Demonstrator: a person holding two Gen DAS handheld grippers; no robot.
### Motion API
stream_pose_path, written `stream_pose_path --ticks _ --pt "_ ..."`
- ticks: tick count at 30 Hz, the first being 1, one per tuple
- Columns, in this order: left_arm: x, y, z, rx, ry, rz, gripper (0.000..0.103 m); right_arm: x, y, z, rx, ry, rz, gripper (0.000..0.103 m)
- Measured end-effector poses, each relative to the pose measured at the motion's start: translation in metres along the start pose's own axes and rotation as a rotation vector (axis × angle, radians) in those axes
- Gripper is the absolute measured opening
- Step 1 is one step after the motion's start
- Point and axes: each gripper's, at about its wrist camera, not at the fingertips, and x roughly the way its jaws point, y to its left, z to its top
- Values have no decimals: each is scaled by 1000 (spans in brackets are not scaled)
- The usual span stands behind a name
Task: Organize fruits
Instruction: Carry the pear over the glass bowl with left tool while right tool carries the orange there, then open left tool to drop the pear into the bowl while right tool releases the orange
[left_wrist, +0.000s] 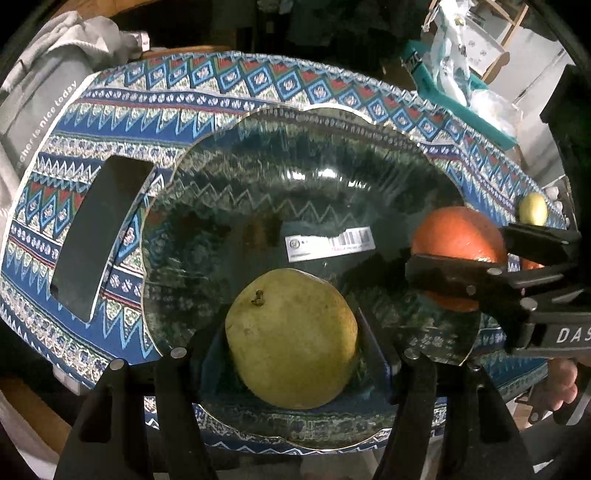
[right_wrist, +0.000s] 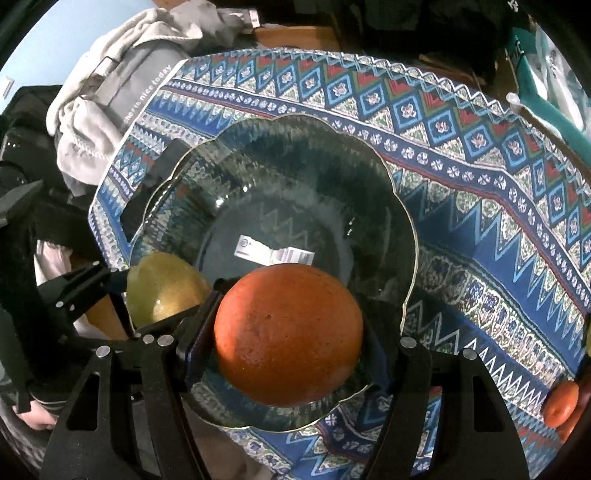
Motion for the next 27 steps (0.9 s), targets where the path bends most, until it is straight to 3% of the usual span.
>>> stream_pose_path --ticks 4,16,27 --pt "7 1 -1 -9 27 -2 67 1 -1 -1 -5 5 -15 71" --pt "-27 -5 7 -13 -74 -29 68 -21 -10 0 33 -67 -5 70" --pt "-64 -38 14 74 -175 -39 68 -86 -3 -8 -17 -231 -138 70"
